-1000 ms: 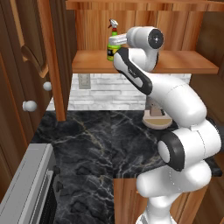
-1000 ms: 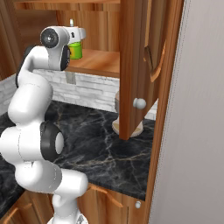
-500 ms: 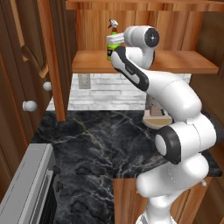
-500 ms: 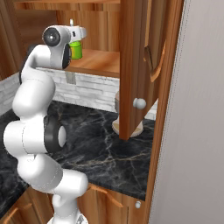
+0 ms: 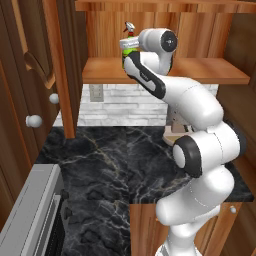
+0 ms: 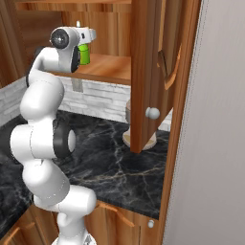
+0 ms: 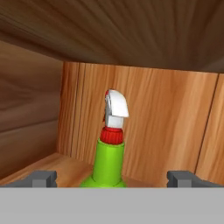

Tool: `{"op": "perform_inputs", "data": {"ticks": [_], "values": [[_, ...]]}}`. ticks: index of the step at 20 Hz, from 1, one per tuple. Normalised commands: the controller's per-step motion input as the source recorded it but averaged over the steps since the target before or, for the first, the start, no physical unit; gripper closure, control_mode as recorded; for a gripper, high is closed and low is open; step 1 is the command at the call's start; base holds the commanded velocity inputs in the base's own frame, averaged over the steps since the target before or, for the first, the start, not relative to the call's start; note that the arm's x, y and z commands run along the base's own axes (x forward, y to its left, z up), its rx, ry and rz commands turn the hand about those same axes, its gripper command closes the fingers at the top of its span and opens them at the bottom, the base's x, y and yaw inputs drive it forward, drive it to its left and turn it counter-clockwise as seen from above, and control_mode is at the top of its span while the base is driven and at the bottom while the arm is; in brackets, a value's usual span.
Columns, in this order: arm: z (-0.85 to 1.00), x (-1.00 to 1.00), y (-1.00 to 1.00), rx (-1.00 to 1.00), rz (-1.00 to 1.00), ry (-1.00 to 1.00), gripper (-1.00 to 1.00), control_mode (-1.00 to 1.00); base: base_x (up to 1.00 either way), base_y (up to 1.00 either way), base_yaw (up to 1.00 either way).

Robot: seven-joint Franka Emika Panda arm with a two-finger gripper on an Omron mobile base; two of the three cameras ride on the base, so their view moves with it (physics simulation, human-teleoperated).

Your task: Move the cutting board and knife to the sink. Then move spray from the cabinet to the counter.

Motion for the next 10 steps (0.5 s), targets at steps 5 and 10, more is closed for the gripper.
{"op": "perform_inputs", "data": {"ticks": [5, 10], "values": [[0.0, 0.28, 0.08, 0.0, 0.0, 0.0, -1.0, -1.0, 0.0, 0.0, 0.0], [0.0, 0.17, 0.05, 0.0, 0.0, 0.0, -1.0, -1.0, 0.0, 0.0, 0.0]]}}
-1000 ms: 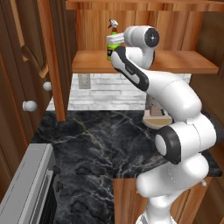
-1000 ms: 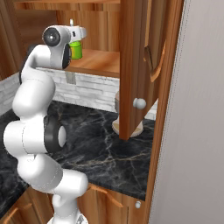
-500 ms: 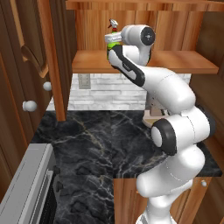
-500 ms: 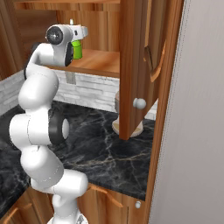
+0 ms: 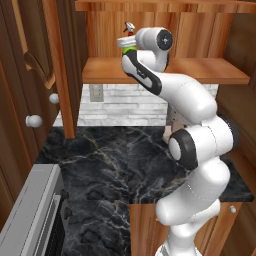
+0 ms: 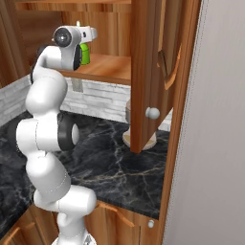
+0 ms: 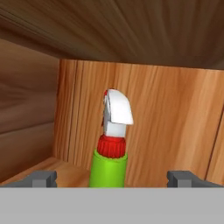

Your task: Move the cutting board and knife to the sink. Then move spray from the cabinet to the counter.

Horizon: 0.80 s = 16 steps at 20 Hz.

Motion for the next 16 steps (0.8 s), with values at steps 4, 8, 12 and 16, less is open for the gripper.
{"op": "perform_inputs", "data": {"ticks": [4, 8, 12, 16], "values": [[0.0, 0.05, 0.0, 0.0, 0.0, 0.0, -1.0, -1.0, 0.0, 0.0, 0.0], [0.0, 0.14, 0.05, 0.0, 0.0, 0.0, -1.0, -1.0, 0.0, 0.0, 0.0], [-0.03, 0.29, 0.11, 0.0, 0.0, 0.0, -1.0, -1.0, 0.0, 0.0, 0.0], [0.0, 0.19, 0.0, 0.0, 0.0, 0.0, -1.0, -1.0, 0.0, 0.0, 0.0]]}}
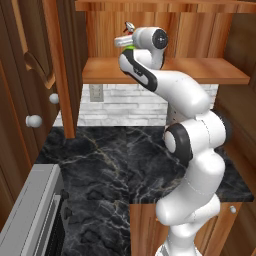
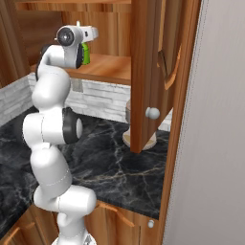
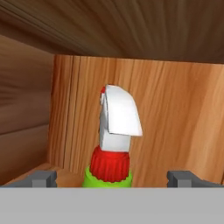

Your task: Move the cutting board and knife to the sink. Then move spray from the cabinet to the counter.

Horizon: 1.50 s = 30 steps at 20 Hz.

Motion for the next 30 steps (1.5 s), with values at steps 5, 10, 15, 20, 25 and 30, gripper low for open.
{"op": "perform_inputs", "data": {"ticks": [5, 10, 15, 20, 25, 30], "values": [[-0.02, 0.2, 0.08, 0.0, 0.0, 0.0, 1.0, -1.0, 0.0, 0.0, 0.0], [-0.01, 0.01, 0.06, 0.0, 0.0, 0.0, 1.0, -1.0, 0.0, 0.0, 0.0], [-0.01, 0.0, 0.0, 0.0, 0.0, 0.0, 1.0, -1.0, 0.0, 0.0, 0.0], [0.0, -0.53, 0.0, 0.06, 0.0, -0.02, 1.0, -1.0, 0.0, 0.0, 0.0], [0.0, -0.56, 0.05, 0.05, 0.0, -0.02, 1.0, -1.0, 0.0, 0.0, 0.0], [0.0, -0.53, 0.05, 0.04, 0.0, 0.0, 1.0, -1.0, 0.0, 0.0, 0.0]]}}
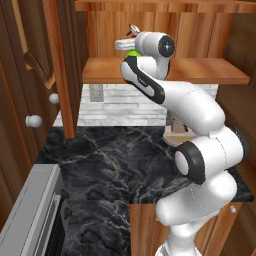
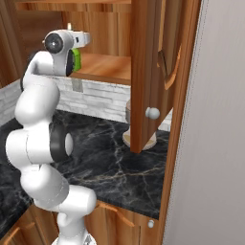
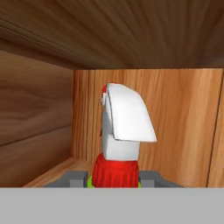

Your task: Move the cutting board and knife to the sink. Then move spray from the cabinet to the counter.

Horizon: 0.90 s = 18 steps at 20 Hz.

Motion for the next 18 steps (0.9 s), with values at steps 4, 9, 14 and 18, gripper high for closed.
{"op": "perform_inputs", "data": {"ticks": [4, 9, 14, 18], "values": [[0.0, -0.57, 0.0, 0.03, 0.0, -0.01, 1.0, -1.0, 0.0, 0.0, 0.0], [0.01, -0.79, 0.0, 0.0, -0.03, 0.0, 1.0, -1.0, 0.0, 0.0, 0.0], [0.01, -0.97, 0.0, 0.0, -0.04, 0.03, 1.0, -1.0, 0.0, 0.0, 0.0], [0.04, -0.97, 0.0, 0.0, -0.04, 0.04, 1.0, -1.0, 0.0, 0.0, 0.0]]}}
